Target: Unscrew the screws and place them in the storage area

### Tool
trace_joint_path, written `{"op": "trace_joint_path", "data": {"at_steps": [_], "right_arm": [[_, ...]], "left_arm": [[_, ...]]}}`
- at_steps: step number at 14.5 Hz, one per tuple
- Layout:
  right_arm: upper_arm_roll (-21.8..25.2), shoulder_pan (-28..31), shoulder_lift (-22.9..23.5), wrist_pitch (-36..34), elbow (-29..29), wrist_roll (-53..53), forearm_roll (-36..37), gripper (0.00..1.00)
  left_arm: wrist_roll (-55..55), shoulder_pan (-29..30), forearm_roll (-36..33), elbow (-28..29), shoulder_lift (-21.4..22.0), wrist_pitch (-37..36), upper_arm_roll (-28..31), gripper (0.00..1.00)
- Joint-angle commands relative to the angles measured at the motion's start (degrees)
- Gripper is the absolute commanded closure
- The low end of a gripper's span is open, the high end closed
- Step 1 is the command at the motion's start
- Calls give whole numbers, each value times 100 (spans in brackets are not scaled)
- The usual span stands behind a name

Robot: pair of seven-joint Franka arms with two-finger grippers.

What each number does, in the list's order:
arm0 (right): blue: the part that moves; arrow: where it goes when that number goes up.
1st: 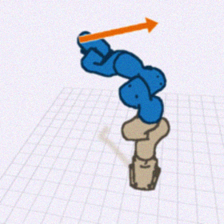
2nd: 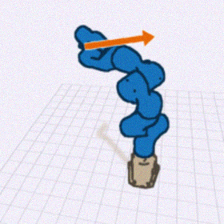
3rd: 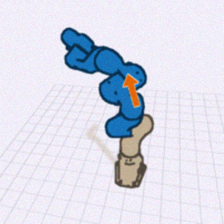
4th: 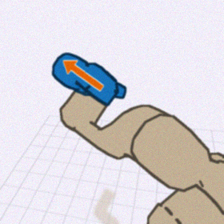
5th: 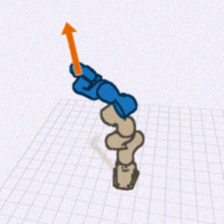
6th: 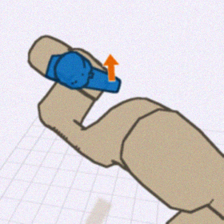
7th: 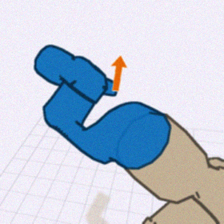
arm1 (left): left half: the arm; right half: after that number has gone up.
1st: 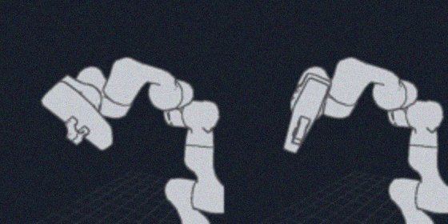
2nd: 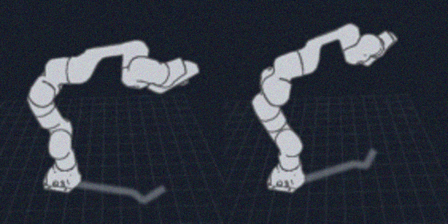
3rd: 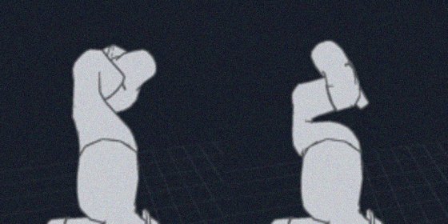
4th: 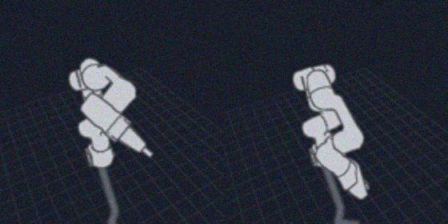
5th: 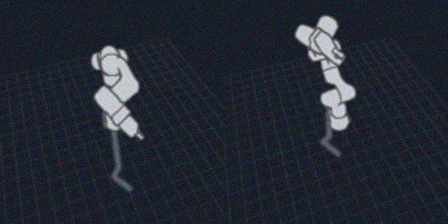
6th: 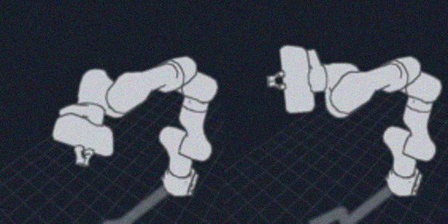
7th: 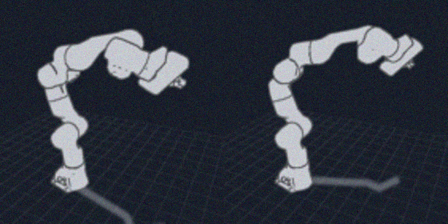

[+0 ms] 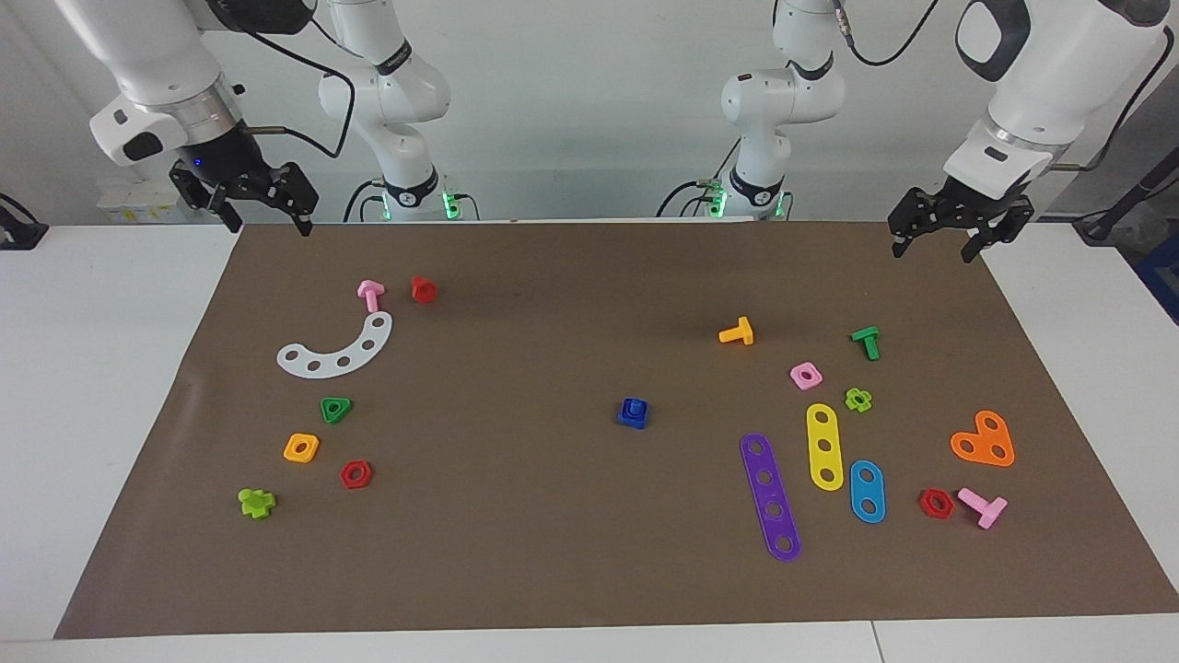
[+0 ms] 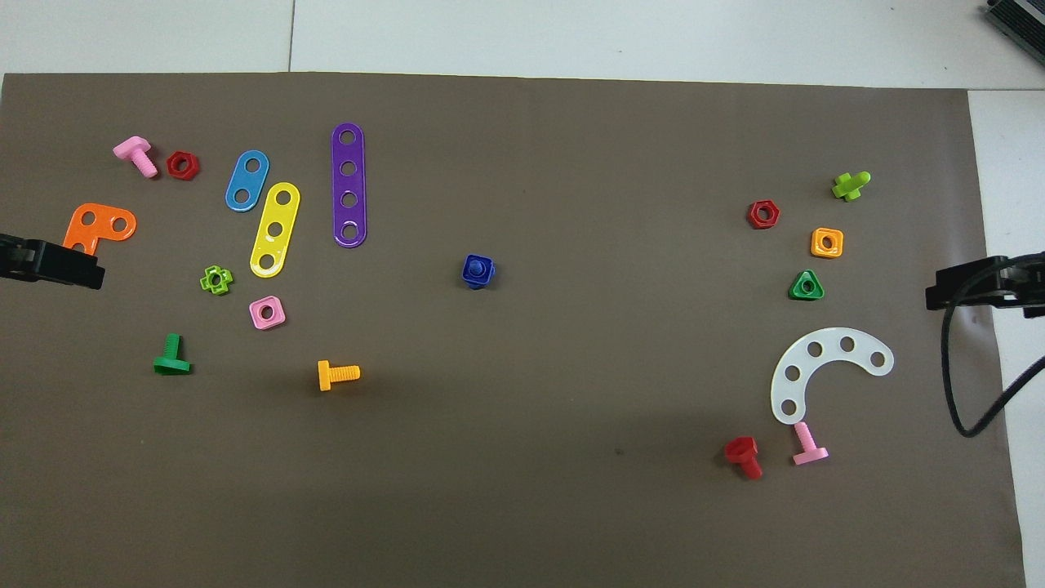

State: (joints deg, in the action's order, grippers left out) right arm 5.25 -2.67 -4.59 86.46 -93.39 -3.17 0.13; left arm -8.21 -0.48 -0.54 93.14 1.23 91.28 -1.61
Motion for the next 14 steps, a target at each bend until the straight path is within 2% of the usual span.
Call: {"op": "trace_joint_path", "data": {"at_steps": [1, 3, 8, 12, 14], "right_arm": [[-24, 21, -129, -6, -136, -61, -83, 0], [-24, 21, -129, -6, -136, -61, -83, 0], [-24, 21, -129, -6, -136, -61, -74, 0], [-24, 21, -130, -6, -136, -61, -74, 0], [-32, 21, -129, -6, -136, -61, -83, 0]], "left_arm": [[723, -338, 254, 258, 150, 292, 46, 0], [1030, -601, 344, 266, 71, 486, 47, 0], [2147, -1532, 344, 223, -604, 1460, 47, 0], [2175, -2025, 353, 240, -1273, 2646, 47, 0], [2166, -2158, 353, 214, -1527, 2903, 38, 0]]}}
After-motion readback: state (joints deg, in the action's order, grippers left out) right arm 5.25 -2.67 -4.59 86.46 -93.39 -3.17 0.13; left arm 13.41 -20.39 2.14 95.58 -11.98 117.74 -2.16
